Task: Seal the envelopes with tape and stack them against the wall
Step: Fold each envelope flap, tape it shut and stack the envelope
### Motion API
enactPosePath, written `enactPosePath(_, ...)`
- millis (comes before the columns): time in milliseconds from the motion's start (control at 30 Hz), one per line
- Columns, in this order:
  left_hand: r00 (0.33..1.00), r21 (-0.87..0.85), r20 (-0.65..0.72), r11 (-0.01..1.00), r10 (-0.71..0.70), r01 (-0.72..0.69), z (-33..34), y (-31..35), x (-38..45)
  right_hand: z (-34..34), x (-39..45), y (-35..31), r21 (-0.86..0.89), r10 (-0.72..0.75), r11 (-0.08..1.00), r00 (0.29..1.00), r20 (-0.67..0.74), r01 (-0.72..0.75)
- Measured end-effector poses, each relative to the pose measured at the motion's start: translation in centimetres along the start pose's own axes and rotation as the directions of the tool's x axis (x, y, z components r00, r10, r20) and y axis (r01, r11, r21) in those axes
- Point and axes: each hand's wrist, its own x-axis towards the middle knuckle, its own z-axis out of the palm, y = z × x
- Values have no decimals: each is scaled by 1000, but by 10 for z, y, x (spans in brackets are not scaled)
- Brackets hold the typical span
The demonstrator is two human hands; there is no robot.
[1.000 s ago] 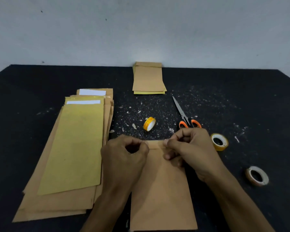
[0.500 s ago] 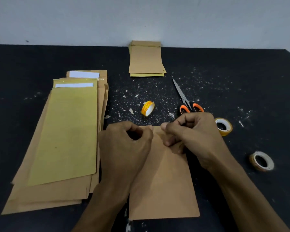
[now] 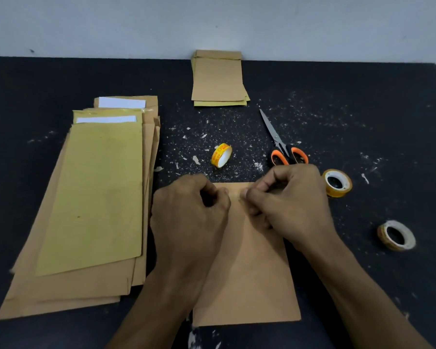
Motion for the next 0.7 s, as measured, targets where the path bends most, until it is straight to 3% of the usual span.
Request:
enactPosePath(267, 998, 168, 1, 984, 61, -60, -3, -3, 2, 3, 1, 3, -53, -12, 999, 999, -32, 10)
enactPosePath(433, 992, 111, -24, 986, -126, 128, -18, -2, 12, 1, -2, 0, -99, -24, 995, 999, -46, 20)
enactPosePath(700, 996, 99, 43, 993, -72, 68, -15, -11, 11, -5, -3, -11, -240, -35, 970, 999, -16, 30)
